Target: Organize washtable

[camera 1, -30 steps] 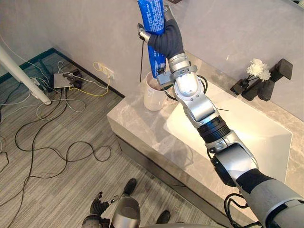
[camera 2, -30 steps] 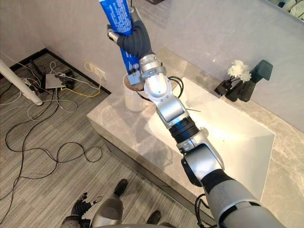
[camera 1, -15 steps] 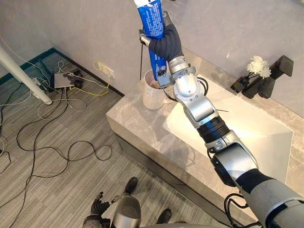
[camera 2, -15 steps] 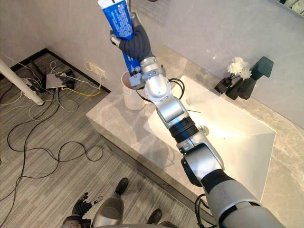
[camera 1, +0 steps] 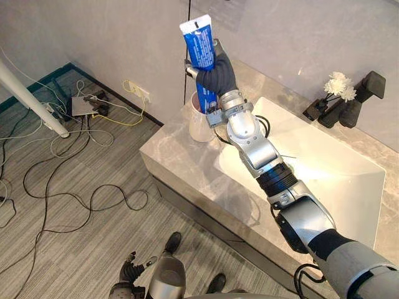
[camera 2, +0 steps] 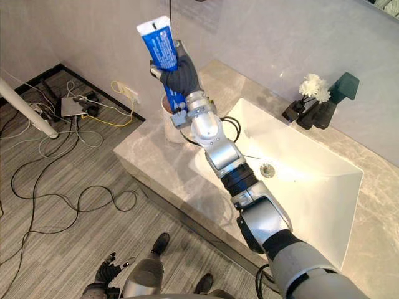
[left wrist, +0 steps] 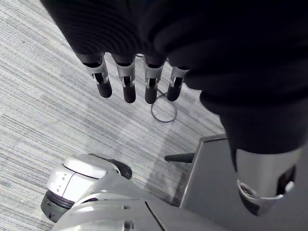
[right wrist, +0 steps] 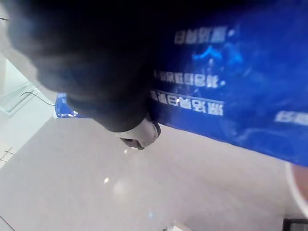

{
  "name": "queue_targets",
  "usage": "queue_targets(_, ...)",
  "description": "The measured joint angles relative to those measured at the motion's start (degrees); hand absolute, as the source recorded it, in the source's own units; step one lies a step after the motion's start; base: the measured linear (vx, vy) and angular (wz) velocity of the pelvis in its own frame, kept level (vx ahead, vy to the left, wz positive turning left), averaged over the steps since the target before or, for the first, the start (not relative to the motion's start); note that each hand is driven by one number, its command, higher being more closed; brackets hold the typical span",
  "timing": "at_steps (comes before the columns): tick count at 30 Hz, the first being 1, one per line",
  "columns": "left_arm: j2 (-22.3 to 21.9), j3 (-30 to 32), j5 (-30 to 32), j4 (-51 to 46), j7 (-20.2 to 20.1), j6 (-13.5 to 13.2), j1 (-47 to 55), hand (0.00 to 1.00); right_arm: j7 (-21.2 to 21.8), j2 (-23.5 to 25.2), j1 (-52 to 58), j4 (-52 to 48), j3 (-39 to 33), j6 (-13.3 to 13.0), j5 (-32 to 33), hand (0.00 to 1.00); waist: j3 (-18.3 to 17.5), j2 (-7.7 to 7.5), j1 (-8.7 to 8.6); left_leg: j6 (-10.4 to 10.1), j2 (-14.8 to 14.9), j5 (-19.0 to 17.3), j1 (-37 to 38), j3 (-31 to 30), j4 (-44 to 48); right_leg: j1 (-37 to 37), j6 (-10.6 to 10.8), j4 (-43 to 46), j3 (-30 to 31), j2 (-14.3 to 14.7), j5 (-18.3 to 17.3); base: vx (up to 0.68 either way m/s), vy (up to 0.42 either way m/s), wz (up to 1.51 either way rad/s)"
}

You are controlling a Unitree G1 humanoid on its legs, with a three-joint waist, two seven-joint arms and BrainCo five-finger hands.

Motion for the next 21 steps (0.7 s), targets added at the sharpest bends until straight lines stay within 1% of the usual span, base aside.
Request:
queue_targets(8, 0.01, -0.02, -0.01, -0.01, 0.0, 0.01, 0.02, 0.0, 0.21, 0.61, 1.66, 0.0, 1.26, 0.25, 0.02, 1.0, -0.01, -0.02, -0.08, 0.19, -0.13, 0.3, -0.07, -0.07, 0.0, -0.12, -0.02, 0.04, 0.04, -0.02, -0.02, 0.0, 0.0, -0.01)
queue_targets(9, 0.0, -0.02, -0.02, -0.01, 0.0, 0.01, 0.02, 0.0, 0.38, 0.74, 1.93, 0.0, 1.53, 0.35, 0.01, 0.0, -0.01, -0.02, -0.04, 0.19, -0.15, 0.3, -0.07, -0.1, 0.0, -0.12, -0.01, 0.04, 0.03, -0.02, -0.02, 0.0, 0.0, 0.0)
queue_targets(12, 0.01, -0.02, -0.02, -0.02, 0.0, 0.01, 0.02, 0.0, 1.13, 0.87, 2.05, 0.0, 1.55, 0.44, 0.01, 0.0, -0.02, -0.03, -0.04, 0.2, -0.16, 0.3, -0.08, -0.13, 0.01, -0.11, -0.01, 0.05, 0.01, -0.04, -0.02, 0.0, 0.0, 0.0)
queue_targets(21, 0.02, -0.02, -0.02, -0.01, 0.0, 0.04, 0.04, 0.0, 1.11, 1.61, 3.43, -0.01, 1.52, 0.44, -0.61, 0.0, -0.05, -0.08, -0.08, 0.17, -0.12, 0.34, 0.01, -0.04, 0.0, -0.07, -0.01, 0.15, 0.02, -0.04, -0.02, 0.0, 0.0, 0.0)
